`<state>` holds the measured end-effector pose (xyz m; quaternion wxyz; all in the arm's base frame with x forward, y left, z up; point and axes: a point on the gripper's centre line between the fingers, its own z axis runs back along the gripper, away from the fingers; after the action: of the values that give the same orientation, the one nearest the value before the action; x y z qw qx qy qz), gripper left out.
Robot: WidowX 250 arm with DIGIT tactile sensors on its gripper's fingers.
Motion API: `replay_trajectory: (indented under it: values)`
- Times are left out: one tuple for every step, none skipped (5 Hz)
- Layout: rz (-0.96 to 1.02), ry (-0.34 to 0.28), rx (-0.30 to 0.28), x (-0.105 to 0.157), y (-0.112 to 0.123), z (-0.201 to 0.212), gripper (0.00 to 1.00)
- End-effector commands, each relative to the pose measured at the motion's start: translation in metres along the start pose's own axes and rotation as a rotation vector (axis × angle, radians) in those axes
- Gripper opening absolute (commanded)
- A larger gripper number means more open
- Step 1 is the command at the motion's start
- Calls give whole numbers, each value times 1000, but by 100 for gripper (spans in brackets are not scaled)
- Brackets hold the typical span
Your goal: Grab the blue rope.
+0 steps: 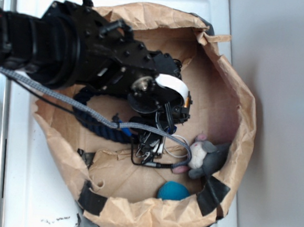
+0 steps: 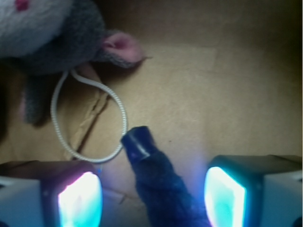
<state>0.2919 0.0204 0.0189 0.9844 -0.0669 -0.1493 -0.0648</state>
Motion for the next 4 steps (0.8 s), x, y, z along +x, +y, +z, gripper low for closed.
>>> replay_trajectory:
  values:
    - [-35,-17,-19,2,-5,-2,0]
    - [-27,-31,-29,4,-4,1,0]
    - [2,-62,-28,8,-6,16,0]
    - [58,-75,-48,17,-7,59,0]
